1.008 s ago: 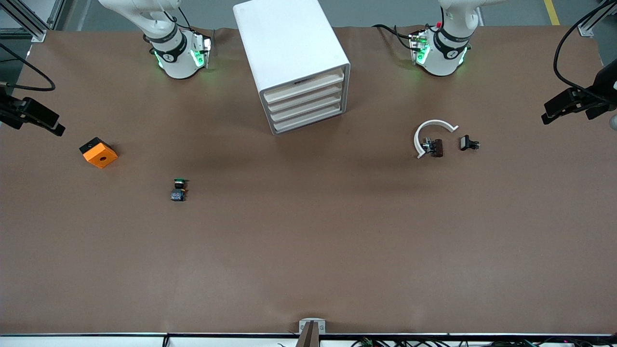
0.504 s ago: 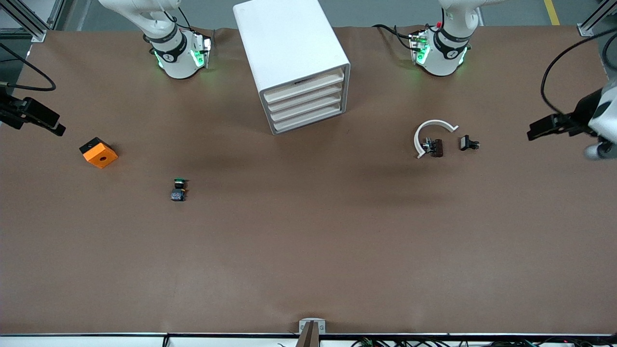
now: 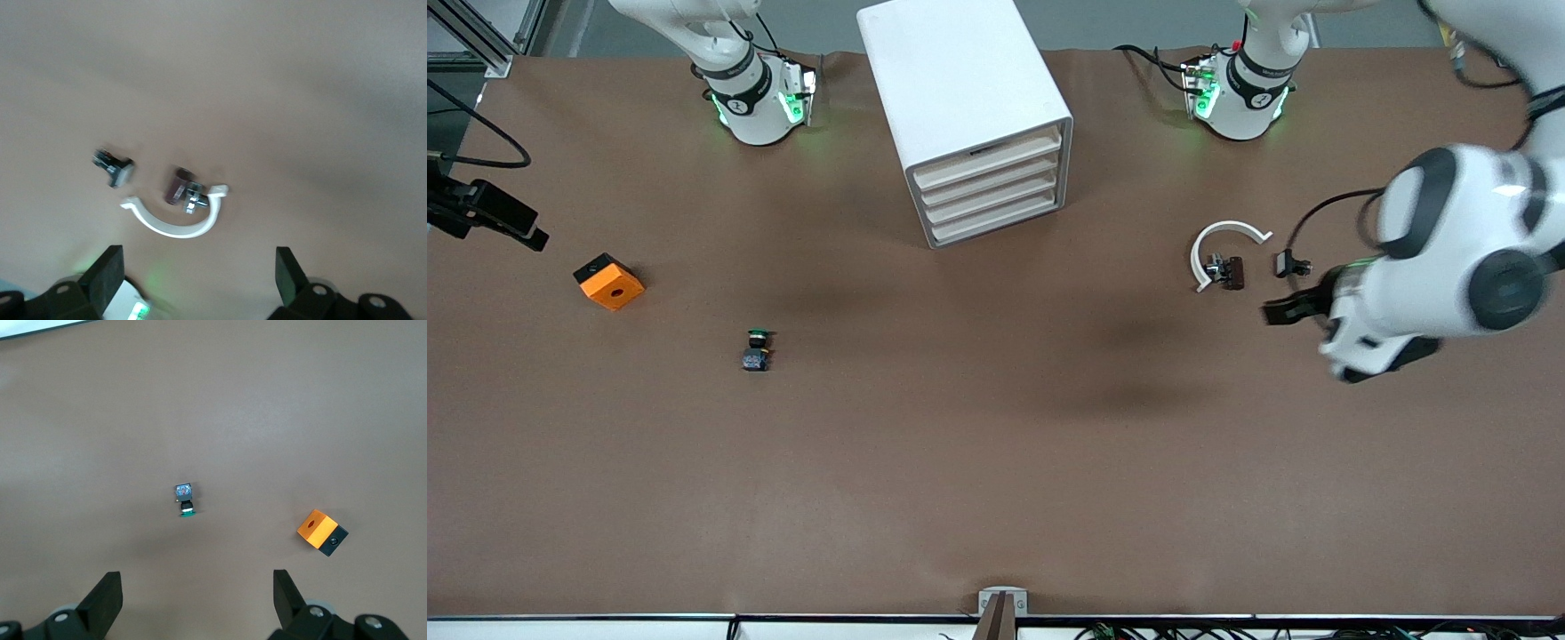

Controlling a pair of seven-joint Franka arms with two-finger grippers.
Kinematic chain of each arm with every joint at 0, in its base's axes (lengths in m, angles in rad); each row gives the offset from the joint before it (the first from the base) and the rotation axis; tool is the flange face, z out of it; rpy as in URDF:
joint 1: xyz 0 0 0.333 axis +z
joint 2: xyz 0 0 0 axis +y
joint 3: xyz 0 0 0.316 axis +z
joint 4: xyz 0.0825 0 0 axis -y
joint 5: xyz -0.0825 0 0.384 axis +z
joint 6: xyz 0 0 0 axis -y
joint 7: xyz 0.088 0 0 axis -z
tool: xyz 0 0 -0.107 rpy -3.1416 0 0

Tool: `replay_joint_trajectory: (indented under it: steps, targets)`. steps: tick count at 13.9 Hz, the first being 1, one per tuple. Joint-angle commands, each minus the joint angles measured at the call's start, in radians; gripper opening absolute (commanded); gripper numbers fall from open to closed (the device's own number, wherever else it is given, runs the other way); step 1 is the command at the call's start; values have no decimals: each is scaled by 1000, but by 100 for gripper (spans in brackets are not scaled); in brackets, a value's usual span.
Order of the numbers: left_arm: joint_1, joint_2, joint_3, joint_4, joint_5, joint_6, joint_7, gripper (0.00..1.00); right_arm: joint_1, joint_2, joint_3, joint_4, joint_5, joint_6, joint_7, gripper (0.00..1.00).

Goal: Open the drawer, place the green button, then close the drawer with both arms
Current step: 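Move the left gripper out from its rest pose toward the cabinet, then reach the left gripper to the drawer while the right gripper grasps the button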

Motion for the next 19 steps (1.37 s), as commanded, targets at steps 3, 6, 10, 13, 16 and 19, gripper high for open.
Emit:
replay_joint_trajectory:
  steps: [3, 6, 10, 13, 16, 19]
  targets:
    - [-102, 206, 5, 170, -51, -22, -423, 100, 38, 31, 9, 20, -9, -6, -7, 100]
    - [-99, 252, 5, 169, -177, 0, -654, 100, 58, 79, 9, 20, -3, 0, -7, 100]
    - [-102, 268, 5, 147, -329, -52, -723, 100, 123, 146, 9, 17, -8, 66, 4, 100]
    - [-91, 288, 5, 138, -413, -80, -723, 100, 123, 220, 8, 15, -18, 98, -9, 100]
    - [-97, 334, 5, 116, -430, -86, -782, 100, 121, 327, 5, -39, -43, 227, 4, 100]
    - [-116, 395, 5, 121, -533, -79, -968, 100, 127, 350, 5, -174, -77, 405, 31, 100]
